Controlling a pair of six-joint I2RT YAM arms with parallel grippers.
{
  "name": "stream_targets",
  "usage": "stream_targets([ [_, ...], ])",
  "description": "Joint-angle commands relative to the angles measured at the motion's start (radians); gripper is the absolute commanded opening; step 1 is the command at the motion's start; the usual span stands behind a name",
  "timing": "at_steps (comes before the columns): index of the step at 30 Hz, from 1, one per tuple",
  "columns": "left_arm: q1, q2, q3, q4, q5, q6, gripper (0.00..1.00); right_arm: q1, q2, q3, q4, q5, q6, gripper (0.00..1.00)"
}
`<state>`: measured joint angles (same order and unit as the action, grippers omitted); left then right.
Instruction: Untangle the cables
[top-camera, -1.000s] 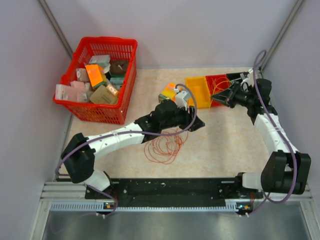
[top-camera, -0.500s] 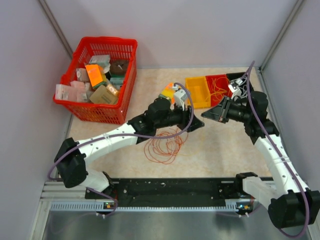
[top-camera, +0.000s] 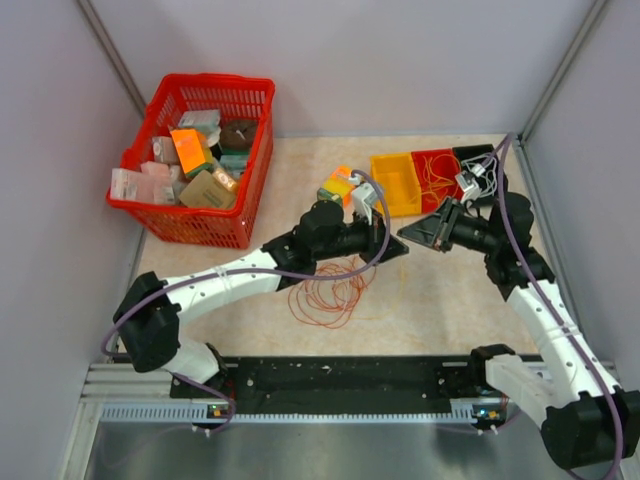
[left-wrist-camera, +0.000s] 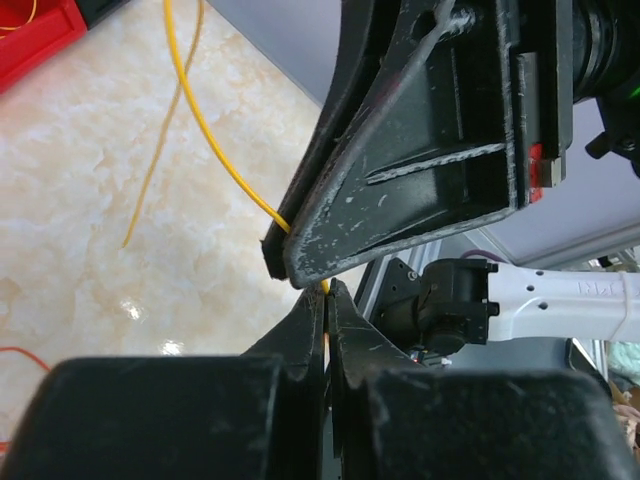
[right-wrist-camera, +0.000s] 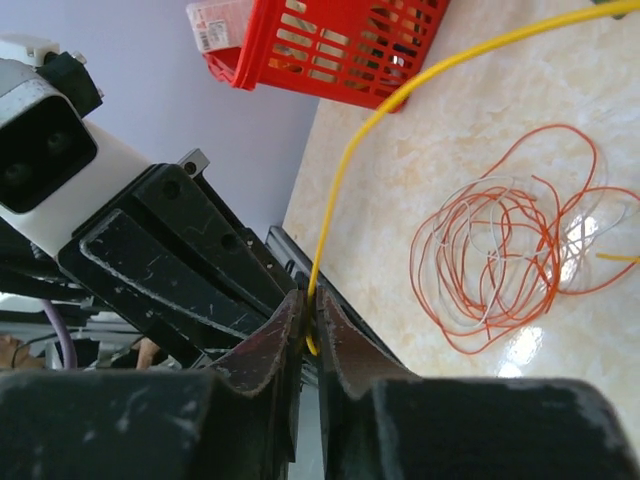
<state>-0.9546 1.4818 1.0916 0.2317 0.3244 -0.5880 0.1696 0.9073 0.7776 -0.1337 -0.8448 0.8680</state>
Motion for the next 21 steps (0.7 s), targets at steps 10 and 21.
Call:
stream_targets([
  [10,0.062,-0.238,-0.061,-0.313,-0.042,0.171,0.00,0.011,0.039,0.209,-0.412,0.044,-0.481,0.65],
  [21,0.083,-0.370,-0.096,-0.364,0.129,0.278,0.00,0.027,0.128,0.420,-0.403,-0.100,-0.590,0.75],
])
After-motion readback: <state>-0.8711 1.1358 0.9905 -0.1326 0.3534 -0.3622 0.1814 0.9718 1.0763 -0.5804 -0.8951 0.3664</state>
